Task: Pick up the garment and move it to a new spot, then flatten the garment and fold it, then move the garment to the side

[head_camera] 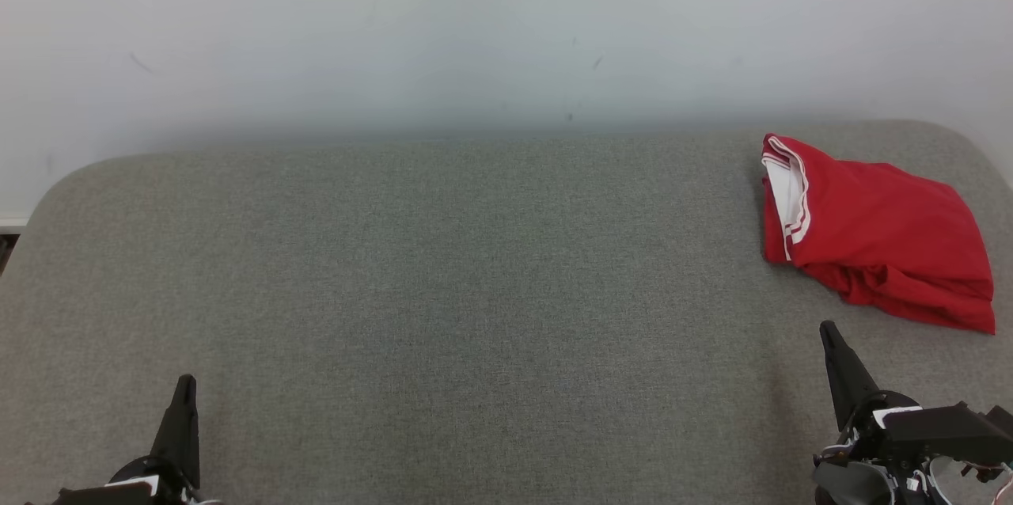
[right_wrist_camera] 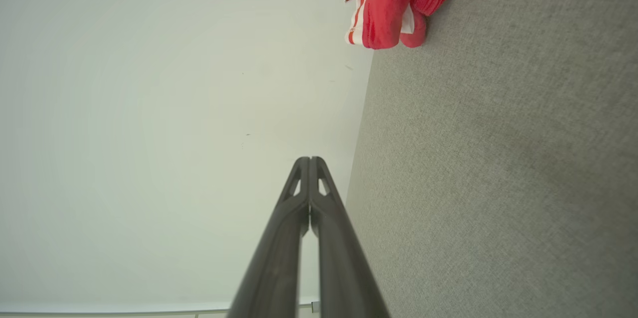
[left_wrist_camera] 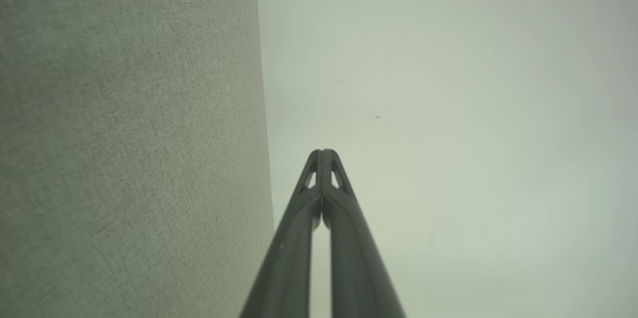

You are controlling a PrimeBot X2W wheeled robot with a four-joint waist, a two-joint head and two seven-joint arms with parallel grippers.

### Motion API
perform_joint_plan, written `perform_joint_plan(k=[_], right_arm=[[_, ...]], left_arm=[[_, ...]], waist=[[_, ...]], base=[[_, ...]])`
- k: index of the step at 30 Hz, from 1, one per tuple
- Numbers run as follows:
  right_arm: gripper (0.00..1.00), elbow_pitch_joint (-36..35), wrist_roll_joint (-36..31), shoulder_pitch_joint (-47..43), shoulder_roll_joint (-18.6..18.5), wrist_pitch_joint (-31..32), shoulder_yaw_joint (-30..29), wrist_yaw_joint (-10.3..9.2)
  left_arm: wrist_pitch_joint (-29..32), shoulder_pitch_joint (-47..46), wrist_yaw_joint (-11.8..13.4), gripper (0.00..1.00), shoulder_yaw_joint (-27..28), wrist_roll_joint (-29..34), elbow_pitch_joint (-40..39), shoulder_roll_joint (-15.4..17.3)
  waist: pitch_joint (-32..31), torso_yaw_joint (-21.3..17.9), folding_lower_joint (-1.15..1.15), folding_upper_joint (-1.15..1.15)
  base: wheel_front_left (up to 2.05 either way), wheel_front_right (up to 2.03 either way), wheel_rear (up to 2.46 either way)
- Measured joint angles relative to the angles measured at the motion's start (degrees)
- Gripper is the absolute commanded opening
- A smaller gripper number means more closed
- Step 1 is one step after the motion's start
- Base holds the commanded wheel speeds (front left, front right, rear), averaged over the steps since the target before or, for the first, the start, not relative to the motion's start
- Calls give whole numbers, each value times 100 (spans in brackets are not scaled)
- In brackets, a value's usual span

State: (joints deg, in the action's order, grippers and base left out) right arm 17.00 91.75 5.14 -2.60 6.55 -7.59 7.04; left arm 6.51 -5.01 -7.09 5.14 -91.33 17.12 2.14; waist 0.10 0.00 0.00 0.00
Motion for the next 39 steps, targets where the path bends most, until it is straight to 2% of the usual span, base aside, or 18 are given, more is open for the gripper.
perform_joint_plan(k=[39], right_arm=[[0,0,0,0,0,0,0,0]], left_arm=[[0,0,0,0,-1,0,0,-2]], waist=[[0,0,0,0]], base=[[0,0,0]])
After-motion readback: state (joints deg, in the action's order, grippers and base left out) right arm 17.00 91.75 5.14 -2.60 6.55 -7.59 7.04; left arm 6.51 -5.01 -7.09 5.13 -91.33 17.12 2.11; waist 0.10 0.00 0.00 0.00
